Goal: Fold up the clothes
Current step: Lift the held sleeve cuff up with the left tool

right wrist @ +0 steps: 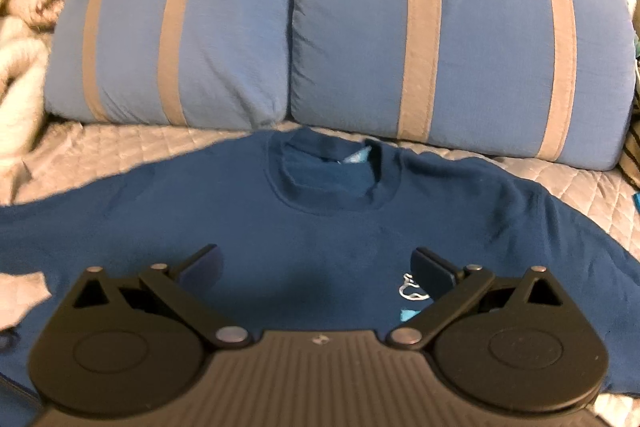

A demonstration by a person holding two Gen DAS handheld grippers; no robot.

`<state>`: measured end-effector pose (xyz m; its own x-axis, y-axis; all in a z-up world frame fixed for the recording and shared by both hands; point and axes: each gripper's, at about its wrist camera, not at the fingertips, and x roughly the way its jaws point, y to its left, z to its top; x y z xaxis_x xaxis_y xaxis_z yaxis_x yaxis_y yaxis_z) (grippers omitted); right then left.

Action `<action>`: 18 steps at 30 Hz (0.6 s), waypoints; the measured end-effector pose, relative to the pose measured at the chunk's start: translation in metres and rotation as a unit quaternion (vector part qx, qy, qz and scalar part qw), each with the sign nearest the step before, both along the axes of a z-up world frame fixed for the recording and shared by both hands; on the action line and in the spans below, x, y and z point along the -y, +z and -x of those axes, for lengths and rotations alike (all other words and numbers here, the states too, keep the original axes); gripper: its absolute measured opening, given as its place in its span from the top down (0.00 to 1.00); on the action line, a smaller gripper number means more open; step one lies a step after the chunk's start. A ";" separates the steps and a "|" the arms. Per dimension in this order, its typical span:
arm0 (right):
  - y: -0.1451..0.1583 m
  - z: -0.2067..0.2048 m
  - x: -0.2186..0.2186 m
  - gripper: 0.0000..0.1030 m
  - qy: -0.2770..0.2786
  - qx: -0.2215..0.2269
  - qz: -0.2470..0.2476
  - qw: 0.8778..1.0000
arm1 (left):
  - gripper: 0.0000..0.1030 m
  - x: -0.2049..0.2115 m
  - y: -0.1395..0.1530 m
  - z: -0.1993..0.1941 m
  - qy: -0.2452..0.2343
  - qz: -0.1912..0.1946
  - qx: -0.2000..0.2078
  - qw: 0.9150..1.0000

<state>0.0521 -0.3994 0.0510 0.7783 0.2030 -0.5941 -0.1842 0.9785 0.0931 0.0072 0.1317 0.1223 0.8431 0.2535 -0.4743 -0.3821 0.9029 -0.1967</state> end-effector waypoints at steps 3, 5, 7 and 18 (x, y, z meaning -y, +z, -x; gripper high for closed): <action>0.000 0.000 -0.001 0.00 0.005 0.001 -0.009 1.000 | 0.87 0.026 0.008 -0.008 -0.030 -0.016 0.010 0.999; 0.000 0.000 -0.002 0.00 0.008 -0.003 -0.011 1.000 | 0.87 0.043 0.013 -0.013 -0.050 -0.027 0.017 0.998; -0.001 -0.002 -0.003 0.00 0.011 -0.007 -0.013 1.000 | 0.87 0.060 0.019 -0.018 -0.069 -0.038 0.024 0.997; -0.005 -0.006 -0.002 0.00 0.000 -0.020 -0.010 1.000 | 0.87 0.139 0.030 -0.036 -0.161 -0.094 0.043 0.981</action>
